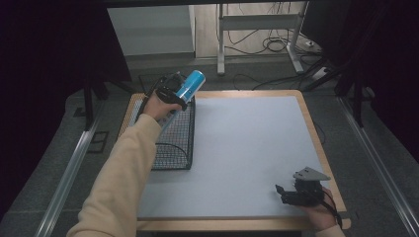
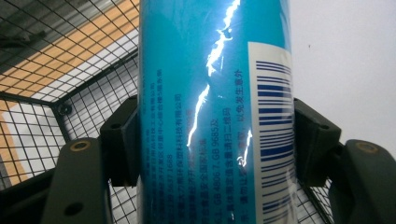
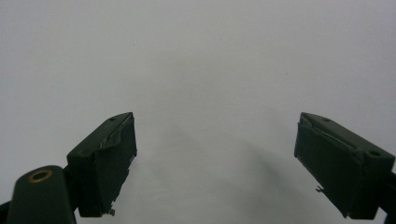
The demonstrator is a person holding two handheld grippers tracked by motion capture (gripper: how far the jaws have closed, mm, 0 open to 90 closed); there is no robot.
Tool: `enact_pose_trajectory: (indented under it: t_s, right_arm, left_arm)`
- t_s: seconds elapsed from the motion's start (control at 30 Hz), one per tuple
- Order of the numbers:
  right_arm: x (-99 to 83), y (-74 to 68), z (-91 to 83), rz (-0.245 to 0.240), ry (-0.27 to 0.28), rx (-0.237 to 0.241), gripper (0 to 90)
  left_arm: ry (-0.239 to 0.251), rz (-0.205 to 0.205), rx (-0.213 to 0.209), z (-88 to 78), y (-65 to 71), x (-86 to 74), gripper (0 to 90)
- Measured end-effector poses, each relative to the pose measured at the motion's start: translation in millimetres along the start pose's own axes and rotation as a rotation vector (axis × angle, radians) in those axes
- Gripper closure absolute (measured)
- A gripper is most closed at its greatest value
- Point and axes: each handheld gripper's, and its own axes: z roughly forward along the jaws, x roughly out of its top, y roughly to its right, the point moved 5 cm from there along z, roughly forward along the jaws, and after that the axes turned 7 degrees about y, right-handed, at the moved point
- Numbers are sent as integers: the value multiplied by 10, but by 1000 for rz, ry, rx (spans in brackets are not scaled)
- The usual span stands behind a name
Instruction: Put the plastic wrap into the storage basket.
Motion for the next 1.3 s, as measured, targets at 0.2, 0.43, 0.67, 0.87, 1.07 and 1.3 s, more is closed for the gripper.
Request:
enact_pose_trajectory:
  t_s: [0.2, 0.43, 0.67, 0.87, 1.07, 1.3]
  right_arm:
    - [3, -12, -6, -5, -1, 0, 132]
    - [12, -46, -9, -21, 2, 2, 131]
    - [5, -32, -10, -17, -1, 2, 132]
    - [4, -39, -9, -23, -2, 6, 132]
    - [0, -45, -5, -22, -5, 10, 132]
    - [0, -50, -12, -23, -6, 12, 132]
  left_arm:
    - [-25, 12, 26, 97, 11, -14, 319]
    - [-59, 18, 41, 203, 0, -64, 319]
    - [-125, 32, 79, 355, -19, -144, 319]
    - [-123, 30, 88, 371, -32, -144, 317]
    - [-113, 42, 109, 372, -23, -136, 310]
    - [-103, 28, 91, 329, -18, -130, 156]
